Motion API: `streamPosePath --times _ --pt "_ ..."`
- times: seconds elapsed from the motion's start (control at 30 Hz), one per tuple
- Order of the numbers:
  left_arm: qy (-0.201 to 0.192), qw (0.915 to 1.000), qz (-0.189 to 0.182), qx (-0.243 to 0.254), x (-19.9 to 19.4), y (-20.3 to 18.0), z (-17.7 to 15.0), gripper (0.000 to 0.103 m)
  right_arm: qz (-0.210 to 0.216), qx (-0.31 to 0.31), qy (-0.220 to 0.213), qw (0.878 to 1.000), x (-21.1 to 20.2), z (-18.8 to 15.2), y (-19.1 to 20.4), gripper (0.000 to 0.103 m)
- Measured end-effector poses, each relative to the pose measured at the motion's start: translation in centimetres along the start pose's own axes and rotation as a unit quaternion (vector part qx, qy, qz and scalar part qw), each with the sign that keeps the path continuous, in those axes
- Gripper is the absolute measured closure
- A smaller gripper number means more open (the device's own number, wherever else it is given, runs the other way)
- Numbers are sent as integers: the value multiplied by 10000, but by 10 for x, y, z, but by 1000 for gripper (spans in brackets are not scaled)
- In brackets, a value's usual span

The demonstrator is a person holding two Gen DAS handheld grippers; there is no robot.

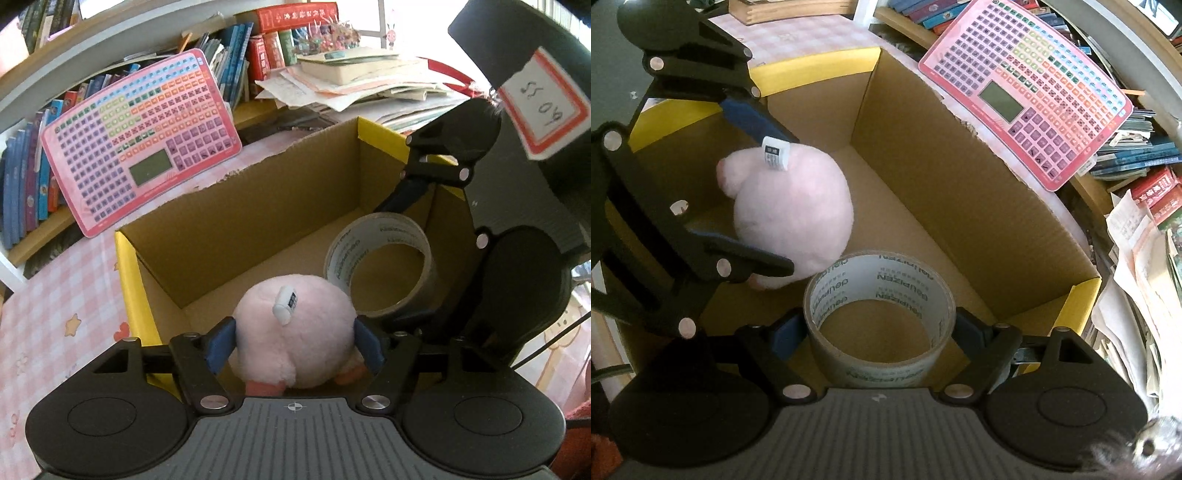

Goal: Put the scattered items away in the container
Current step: 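Lower the plush pig into the box and open the left tool while the right tool releases the tape roll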

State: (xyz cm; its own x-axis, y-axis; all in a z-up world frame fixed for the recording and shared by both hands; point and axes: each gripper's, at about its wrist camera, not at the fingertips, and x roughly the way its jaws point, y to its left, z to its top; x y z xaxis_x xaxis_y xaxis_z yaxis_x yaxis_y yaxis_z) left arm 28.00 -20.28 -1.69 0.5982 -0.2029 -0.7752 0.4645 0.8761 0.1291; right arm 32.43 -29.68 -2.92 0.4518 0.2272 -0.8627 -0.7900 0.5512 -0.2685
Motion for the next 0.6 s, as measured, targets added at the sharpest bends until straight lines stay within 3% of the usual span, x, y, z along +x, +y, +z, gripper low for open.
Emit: streamPosePath --times 0.13,0.23,0.6 --pt "-116 9999 48 11 -6 -3 2 25 -124 16 -54 9999 -3 -1 -1 12" --pt "-298 9995 113 34 -15 -4 4 15 -156 44 -85 9998 -7 -2 -4 10" --pt "-990 9940 473 27 -65 -5 5 8 -432 578 -725 9948 -56 -3 -10 9"
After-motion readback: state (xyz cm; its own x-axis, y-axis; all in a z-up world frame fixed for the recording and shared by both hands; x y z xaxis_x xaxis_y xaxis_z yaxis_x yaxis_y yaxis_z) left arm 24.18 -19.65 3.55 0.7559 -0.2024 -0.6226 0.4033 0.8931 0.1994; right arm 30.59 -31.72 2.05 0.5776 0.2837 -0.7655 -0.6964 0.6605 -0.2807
